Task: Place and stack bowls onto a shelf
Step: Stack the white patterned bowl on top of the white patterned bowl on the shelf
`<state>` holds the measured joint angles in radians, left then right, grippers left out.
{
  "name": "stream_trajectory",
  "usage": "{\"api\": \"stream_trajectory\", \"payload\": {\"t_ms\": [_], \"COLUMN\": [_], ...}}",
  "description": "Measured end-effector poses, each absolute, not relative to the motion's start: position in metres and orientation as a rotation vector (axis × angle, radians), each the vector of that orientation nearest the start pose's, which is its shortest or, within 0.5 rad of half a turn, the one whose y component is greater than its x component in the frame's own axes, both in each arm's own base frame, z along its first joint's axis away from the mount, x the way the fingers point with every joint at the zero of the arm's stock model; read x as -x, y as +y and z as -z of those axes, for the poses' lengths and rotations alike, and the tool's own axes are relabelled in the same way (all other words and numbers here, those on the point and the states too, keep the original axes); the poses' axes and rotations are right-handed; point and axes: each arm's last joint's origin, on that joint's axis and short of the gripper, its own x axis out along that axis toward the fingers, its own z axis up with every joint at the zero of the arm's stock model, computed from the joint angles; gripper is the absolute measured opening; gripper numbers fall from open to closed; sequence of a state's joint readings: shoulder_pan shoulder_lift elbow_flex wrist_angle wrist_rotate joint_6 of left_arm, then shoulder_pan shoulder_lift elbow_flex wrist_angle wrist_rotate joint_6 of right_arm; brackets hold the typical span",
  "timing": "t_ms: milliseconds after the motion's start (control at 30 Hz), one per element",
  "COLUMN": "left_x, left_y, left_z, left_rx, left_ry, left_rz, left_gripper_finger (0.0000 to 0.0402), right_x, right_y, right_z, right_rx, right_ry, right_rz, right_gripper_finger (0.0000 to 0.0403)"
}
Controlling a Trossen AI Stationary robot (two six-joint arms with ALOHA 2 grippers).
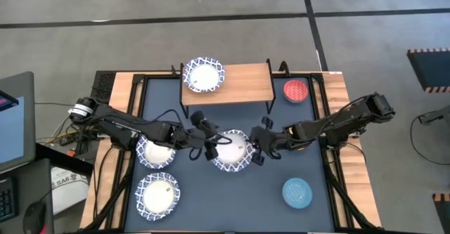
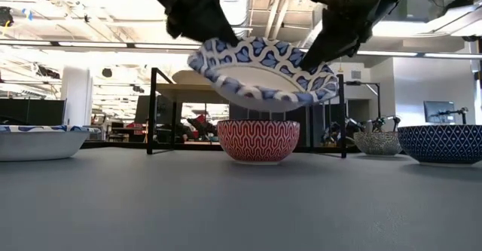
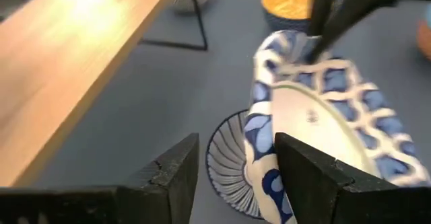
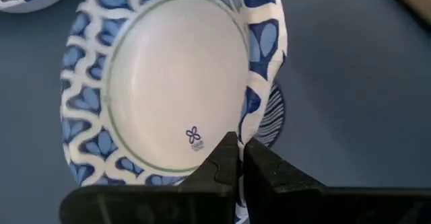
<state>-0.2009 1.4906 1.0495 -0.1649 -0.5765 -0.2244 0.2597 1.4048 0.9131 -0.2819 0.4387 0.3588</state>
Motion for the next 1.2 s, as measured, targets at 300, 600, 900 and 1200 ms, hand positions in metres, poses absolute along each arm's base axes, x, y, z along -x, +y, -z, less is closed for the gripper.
{"api": "stream_trajectory", "payload": {"t_ms": [300,600,900,1200], "left_x": [-0.321,-0.323,-0.305,-0.254], "left_y": [-0.044,0.0,0.046,0.111], "left_z": [-0.274,-0.307,-0.379,-0.423], "left_rx": [-0.101,-0.136,-0.139,0.023], "left_ry": [0.55,0.63,0.557,0.382], "left_rz": [-0.399,-0.49,-0.65,-0.91], "left_gripper_finger": [0.0081,0.0002,0.0,0.0], "right_x": [-0.287,-0.274,-0.258,-0.254], "right_y": [0.064,0.056,0.053,0.047], "right_z": [-0.248,-0.274,-0.284,-0.265], "right_rx": [0.016,0.016,-0.087,-0.118], "right_ry": [0.63,0.59,0.592,0.593], "right_rz": [0.259,0.254,0.289,0.386], "right_gripper_finger": [0.0043,0.0142,0.0261,0.0267]}}
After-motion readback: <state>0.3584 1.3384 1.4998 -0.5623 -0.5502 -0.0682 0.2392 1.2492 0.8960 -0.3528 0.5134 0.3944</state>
